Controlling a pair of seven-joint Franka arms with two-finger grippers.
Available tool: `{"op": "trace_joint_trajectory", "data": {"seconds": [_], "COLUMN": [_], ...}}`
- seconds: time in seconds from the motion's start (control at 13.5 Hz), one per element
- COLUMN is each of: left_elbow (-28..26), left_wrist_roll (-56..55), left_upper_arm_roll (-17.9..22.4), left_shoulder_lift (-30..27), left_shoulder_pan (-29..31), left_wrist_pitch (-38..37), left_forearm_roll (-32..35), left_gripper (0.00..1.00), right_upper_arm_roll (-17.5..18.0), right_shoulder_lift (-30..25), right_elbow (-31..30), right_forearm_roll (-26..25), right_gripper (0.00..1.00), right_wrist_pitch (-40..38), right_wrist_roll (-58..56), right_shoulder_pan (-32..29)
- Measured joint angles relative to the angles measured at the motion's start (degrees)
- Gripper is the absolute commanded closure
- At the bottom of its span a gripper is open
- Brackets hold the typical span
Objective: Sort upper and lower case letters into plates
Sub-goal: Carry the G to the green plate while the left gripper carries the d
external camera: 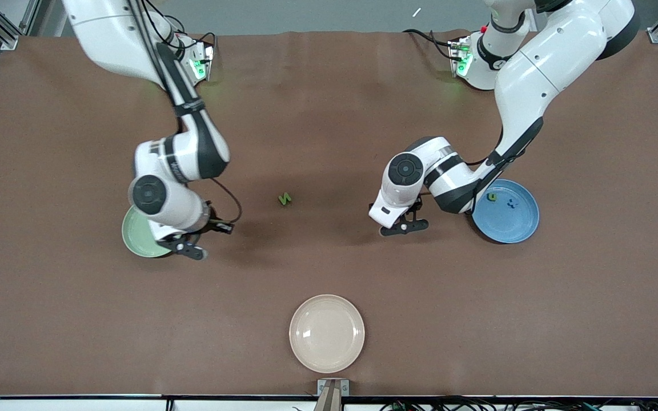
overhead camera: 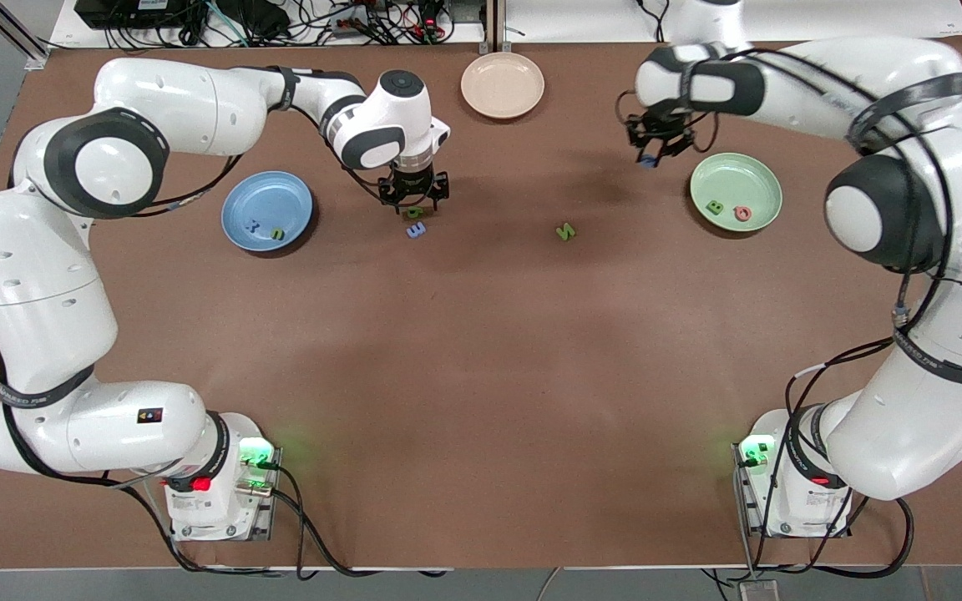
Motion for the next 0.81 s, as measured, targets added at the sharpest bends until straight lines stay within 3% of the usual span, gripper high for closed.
{"op": "trace_joint_trajectory", "data": {"seconds": [0.37,0.81], "left_elbow": [-1.4,-1.7], "left_wrist_roll": [0.1,0.2], "left_upper_arm_roll": [0.0,0.0], "left_shoulder_lift": [-0.1,-0.1], "left_shoulder_pan": [0.9,1.5], "left_wrist_pitch": [2.5,5.0], "left_forearm_roll": [0.0,0.0], "left_gripper": [0.34,0.55], "right_upper_arm_roll": [-0.2,-0.2], "right_shoulder_lift": [-1.0,-0.7], "right_elbow": [-3.2,-5.4], "right_forearm_roll": [-0.1,-4.4], "right_gripper": [1.00,1.00], "right_wrist_pitch": [0.1,4.0], "right_wrist_roll": [-16.7,-19.3], "right_shoulder_pan": [-10.5,-14.2]}}
